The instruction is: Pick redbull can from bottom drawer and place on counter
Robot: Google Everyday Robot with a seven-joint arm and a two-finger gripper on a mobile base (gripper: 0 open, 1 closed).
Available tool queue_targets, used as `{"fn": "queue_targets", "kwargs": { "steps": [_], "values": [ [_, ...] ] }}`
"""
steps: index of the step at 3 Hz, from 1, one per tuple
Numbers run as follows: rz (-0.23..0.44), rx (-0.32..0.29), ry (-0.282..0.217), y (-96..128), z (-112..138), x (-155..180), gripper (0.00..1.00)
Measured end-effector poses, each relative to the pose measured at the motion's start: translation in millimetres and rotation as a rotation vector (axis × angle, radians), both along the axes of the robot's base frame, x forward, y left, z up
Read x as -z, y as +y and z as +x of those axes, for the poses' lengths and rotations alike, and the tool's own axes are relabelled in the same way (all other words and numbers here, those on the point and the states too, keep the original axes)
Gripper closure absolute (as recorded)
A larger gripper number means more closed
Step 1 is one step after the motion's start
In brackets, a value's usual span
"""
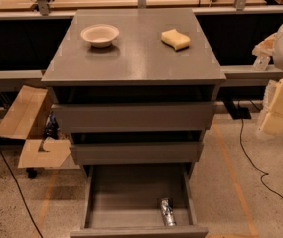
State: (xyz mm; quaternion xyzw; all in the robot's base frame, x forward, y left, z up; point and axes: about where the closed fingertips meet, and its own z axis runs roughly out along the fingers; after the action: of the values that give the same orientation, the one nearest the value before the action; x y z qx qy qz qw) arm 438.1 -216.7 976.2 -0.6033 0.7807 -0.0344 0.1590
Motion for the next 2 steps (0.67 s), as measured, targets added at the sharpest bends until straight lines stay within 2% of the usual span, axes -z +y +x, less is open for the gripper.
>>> {"fn": "queue_targets", "kwargs": {
  "steps": [1,2],
  "values": [
    [0.003,0.001,-0.001,0.3,0.9,1.8,0.0],
    [0.037,0.015,-0.007,3.2,9.5,19.7,0.0]
  ]
}}
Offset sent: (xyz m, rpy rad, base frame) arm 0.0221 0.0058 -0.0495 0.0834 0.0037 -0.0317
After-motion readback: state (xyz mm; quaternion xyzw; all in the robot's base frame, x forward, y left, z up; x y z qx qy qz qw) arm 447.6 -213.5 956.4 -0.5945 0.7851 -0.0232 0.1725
